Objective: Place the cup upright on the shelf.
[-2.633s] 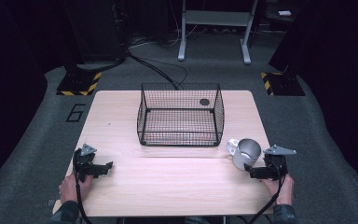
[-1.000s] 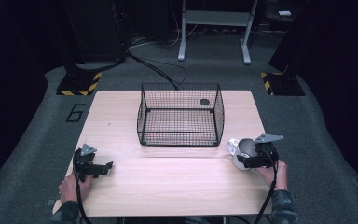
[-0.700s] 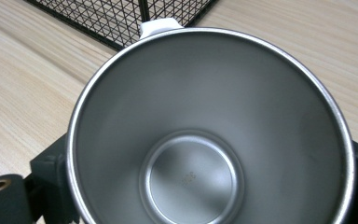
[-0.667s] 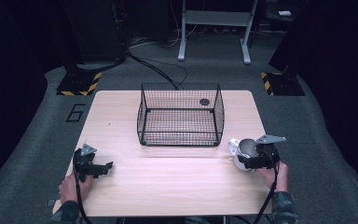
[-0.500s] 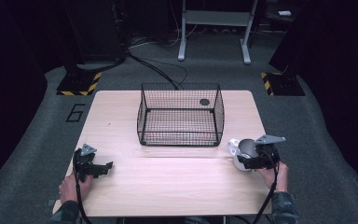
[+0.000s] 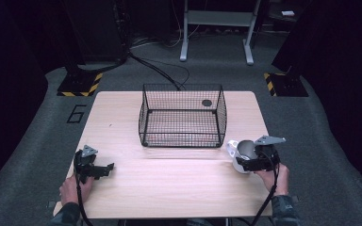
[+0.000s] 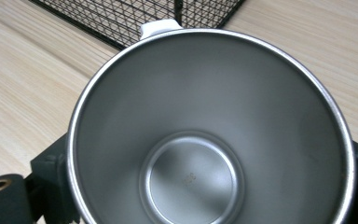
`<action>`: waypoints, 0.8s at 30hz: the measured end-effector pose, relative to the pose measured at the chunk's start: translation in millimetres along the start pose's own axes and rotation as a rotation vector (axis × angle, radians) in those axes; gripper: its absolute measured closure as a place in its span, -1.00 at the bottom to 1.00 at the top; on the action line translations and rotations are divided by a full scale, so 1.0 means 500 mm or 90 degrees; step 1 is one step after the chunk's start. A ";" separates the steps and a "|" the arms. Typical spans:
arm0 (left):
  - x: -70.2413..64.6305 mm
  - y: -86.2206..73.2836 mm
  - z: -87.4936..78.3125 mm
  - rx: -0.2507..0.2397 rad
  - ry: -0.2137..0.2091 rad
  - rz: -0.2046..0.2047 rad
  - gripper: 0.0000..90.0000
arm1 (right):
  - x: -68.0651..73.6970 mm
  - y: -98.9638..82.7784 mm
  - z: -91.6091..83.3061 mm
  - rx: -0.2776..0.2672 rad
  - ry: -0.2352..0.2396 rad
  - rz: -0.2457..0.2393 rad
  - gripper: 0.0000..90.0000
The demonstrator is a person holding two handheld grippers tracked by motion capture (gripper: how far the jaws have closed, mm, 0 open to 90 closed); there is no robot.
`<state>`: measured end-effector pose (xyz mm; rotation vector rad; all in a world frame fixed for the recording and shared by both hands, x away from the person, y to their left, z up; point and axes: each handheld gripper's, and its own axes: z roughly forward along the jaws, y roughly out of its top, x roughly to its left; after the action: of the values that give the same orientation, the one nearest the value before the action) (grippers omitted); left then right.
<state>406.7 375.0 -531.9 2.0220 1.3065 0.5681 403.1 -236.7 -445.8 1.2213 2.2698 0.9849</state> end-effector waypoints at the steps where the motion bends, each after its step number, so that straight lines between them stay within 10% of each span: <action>1: 0.000 0.000 0.000 0.001 0.000 0.001 -1.00 | 0.007 0.003 -0.002 -0.003 0.004 0.006 -0.85; 24: -0.001 0.000 0.001 -0.003 0.000 -0.004 -1.00 | 0.078 0.051 -0.001 -0.007 0.054 -0.007 -0.85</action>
<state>406.7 374.5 -532.3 2.0128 1.3104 0.5686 396.1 -194.9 -427.2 1.1816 2.3296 1.0628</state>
